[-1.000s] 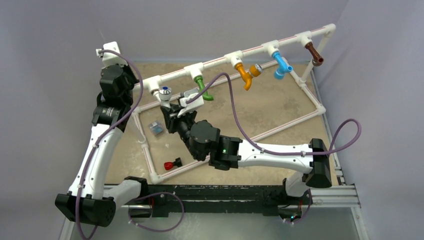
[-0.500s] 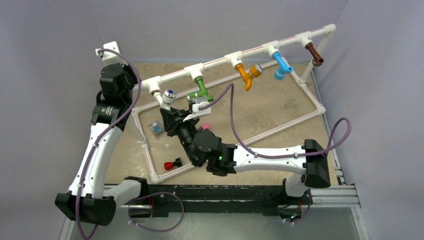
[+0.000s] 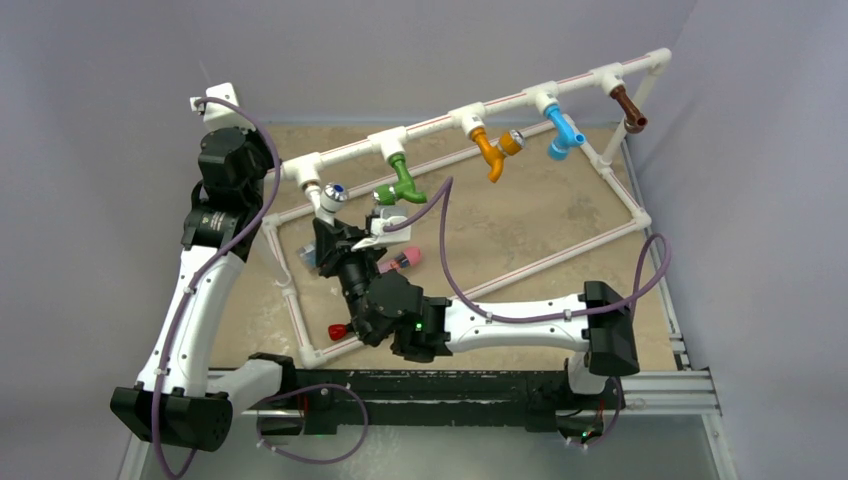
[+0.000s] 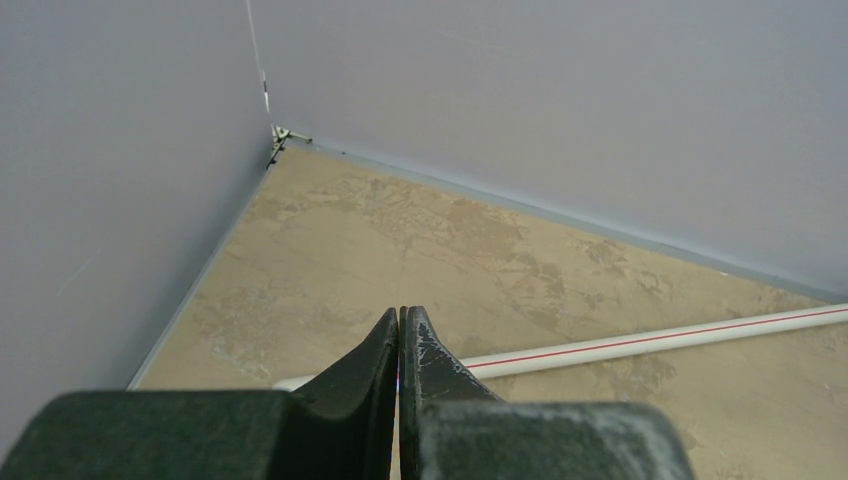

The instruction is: Install the water faucets

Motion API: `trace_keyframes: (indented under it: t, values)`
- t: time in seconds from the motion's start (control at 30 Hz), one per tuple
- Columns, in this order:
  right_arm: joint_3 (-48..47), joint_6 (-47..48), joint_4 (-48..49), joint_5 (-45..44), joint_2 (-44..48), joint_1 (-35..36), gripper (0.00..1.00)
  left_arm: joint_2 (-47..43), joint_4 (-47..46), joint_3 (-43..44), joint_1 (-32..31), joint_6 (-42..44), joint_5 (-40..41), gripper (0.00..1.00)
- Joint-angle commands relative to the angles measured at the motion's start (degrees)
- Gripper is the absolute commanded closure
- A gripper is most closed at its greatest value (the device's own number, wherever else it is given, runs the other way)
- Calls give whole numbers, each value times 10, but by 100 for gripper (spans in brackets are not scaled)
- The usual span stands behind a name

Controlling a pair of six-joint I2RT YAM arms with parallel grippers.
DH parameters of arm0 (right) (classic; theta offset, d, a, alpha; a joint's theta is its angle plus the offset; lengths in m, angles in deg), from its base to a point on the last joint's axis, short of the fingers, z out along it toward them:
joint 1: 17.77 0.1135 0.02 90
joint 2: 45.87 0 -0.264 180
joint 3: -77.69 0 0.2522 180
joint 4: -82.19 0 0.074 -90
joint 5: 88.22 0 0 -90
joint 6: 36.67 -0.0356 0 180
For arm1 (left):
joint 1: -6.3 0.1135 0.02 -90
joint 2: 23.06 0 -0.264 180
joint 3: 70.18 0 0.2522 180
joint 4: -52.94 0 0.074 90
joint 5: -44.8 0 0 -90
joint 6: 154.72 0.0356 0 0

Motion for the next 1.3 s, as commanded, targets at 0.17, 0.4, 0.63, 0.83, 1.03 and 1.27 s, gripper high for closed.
trace_keyframes:
  t: [0.17, 0.4, 0.63, 0.83, 1.03, 1.27]
  values:
    - [-84, -50, -31, 71, -71, -10, 100, -21, 136, -33, -17, -18, -105, 100]
    - [-104, -65, -41, 66, -89, -10, 100, -30, 136, -41, -17, -18, -115, 100]
    - [-101, -8, -34, 57, -96, -10, 100, -31, 136, -44, -17, -19, -125, 100]
    - [-76, 183, 0, 45, -96, -9, 100, -32, 136, -44, -17, -19, -127, 100]
    - [-48, 390, 33, 42, -91, -5, 100, -33, 136, -44, -17, -18, -130, 100]
    - [-41, 603, 86, 31, -111, 7, 100, -31, 136, -44, -17, -19, -135, 100]
